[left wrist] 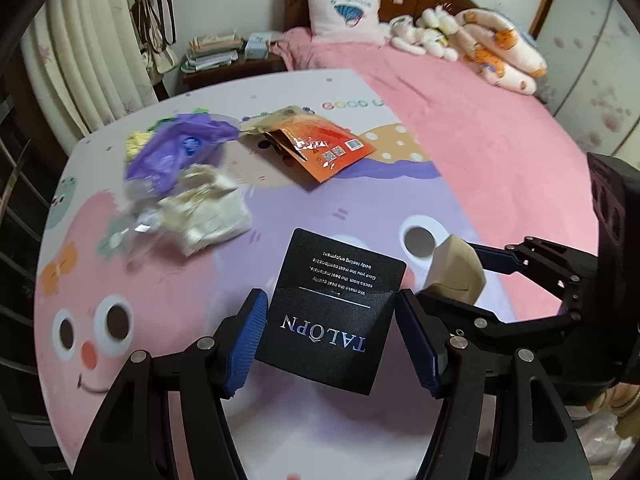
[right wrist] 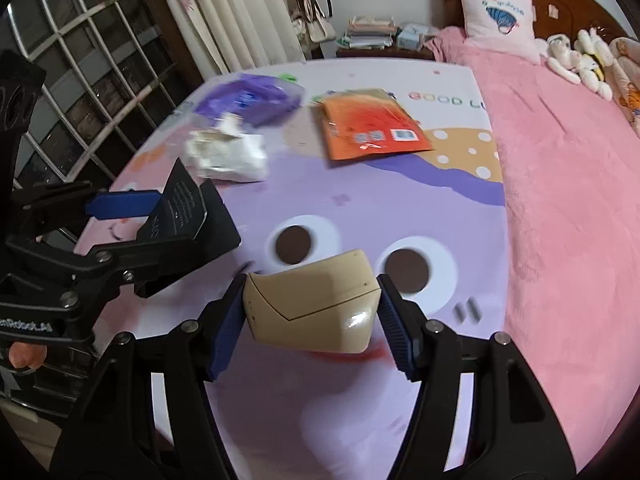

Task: Collect trash
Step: 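Carry the card and beige box over the blue bin and open both tools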

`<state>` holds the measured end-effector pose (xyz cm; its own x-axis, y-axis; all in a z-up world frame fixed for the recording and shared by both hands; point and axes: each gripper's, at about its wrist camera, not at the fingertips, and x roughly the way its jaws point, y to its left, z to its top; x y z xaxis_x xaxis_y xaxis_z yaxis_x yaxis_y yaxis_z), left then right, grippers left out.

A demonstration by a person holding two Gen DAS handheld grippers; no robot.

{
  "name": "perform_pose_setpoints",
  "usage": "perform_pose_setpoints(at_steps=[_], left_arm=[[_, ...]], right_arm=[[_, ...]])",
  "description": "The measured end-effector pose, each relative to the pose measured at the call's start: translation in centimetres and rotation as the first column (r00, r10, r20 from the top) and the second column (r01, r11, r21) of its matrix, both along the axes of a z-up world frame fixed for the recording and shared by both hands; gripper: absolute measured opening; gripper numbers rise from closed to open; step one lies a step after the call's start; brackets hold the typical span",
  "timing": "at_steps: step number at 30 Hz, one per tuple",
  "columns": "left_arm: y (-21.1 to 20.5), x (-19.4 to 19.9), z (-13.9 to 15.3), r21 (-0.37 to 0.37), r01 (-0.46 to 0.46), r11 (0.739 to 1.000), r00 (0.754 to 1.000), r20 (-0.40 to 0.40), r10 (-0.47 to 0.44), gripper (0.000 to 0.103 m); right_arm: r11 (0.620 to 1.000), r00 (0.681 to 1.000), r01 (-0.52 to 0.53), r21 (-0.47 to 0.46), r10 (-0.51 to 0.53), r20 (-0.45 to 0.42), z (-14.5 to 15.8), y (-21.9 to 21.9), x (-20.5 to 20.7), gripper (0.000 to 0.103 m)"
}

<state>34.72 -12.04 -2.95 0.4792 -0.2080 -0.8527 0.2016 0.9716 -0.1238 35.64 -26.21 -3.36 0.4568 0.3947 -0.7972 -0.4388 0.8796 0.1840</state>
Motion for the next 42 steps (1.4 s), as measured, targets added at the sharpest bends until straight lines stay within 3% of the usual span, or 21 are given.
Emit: perform_pose_setpoints(at_steps=[10,15,20,30,36,42], left_arm=[[8.7,-15.5,5.3,-0.033,0.029,0.999,0.994,0.105,-0.025,0.066],[12.5,-23.0,5.4,-0.042,0.039,0.998,0.992,0.12,-0.034,0.066],[14.5,-27.8,4.2,-0.045,0.046,0.998,0.995,0.091,-0.041,0.066],[14.6,-33.1,-1.0,-0.06,0.055,0.997,0.997,-0.041,-0.058,0.066],[13.1,-34.6,-6.6,-0.028,0.055,0.998,0.99,-0.132,-0.059,0.066],[11.1,-33.8,-14.2,-0.003,0.055,0.998,0.98,-0.193,-0.055,0.066]], right_arm=[[0.997,0.997,0.064,0.038,-0.066,0.04,3.5,6.3,-13.5,0.06],[0.995,0.996,0.083,0.052,-0.085,0.034,3.6,9.0,-19.7,0.06],[0.997,0.998,0.068,0.039,-0.068,-0.001,2.3,11.5,-25.2,0.06],[0.997,0.984,0.075,-0.005,-0.075,-0.164,-3.8,12.8,-31.1,0.06],[0.989,0.95,0.147,0.008,-0.139,-0.28,-9.1,10.4,-31.7,0.06],[0.982,0.922,0.191,0.003,-0.178,-0.344,-16.5,8.4,-31.6,0.06]])
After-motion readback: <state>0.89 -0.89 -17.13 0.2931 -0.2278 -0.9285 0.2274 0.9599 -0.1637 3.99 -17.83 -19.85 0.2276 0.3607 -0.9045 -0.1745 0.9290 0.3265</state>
